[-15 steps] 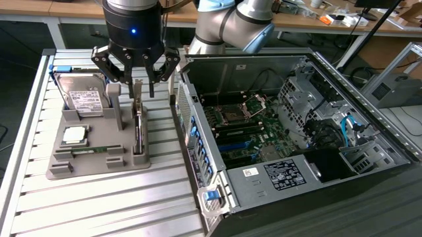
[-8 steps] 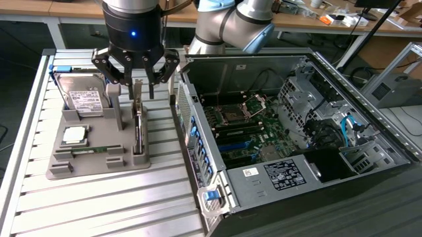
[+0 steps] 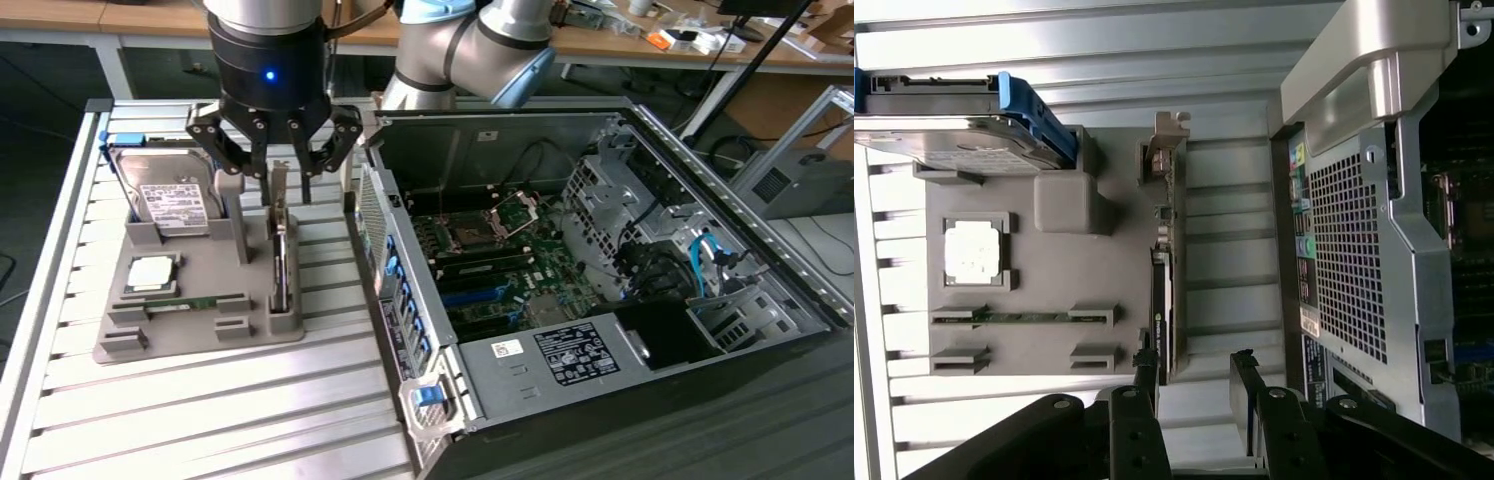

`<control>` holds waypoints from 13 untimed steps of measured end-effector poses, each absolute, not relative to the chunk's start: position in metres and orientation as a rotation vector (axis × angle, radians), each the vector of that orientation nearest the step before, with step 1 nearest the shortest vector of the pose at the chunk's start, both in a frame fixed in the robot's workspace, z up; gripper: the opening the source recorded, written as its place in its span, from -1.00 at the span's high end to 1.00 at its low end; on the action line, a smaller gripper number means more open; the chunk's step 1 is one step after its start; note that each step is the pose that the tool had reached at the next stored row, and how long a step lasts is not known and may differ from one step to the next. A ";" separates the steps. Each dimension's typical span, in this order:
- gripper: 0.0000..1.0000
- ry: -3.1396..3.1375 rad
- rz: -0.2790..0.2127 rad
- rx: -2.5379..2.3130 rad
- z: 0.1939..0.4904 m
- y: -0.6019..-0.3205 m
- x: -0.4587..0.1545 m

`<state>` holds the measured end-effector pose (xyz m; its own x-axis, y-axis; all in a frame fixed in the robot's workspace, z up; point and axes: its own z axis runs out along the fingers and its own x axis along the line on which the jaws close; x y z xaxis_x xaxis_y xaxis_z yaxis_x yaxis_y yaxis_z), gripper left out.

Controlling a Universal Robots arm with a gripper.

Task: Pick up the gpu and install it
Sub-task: 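Pick up the gpu and move the gpu toward the slot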

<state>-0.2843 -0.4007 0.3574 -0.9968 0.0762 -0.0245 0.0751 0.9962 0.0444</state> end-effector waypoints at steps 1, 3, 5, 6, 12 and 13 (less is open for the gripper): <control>0.16 3.112 0.068 0.118 0.357 -0.401 -0.284; 0.16 3.112 0.068 0.118 0.354 -0.401 -0.285; 0.16 3.113 0.068 0.118 0.353 -0.401 -0.285; 0.16 3.113 0.068 0.118 0.352 -0.401 -0.285; 0.16 3.112 0.068 0.118 0.347 -0.401 -0.285; 0.16 3.112 0.068 0.118 0.346 -0.401 -0.285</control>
<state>-0.2850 -0.4011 0.3460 -0.9968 0.0763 -0.0245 0.0751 0.9962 0.0444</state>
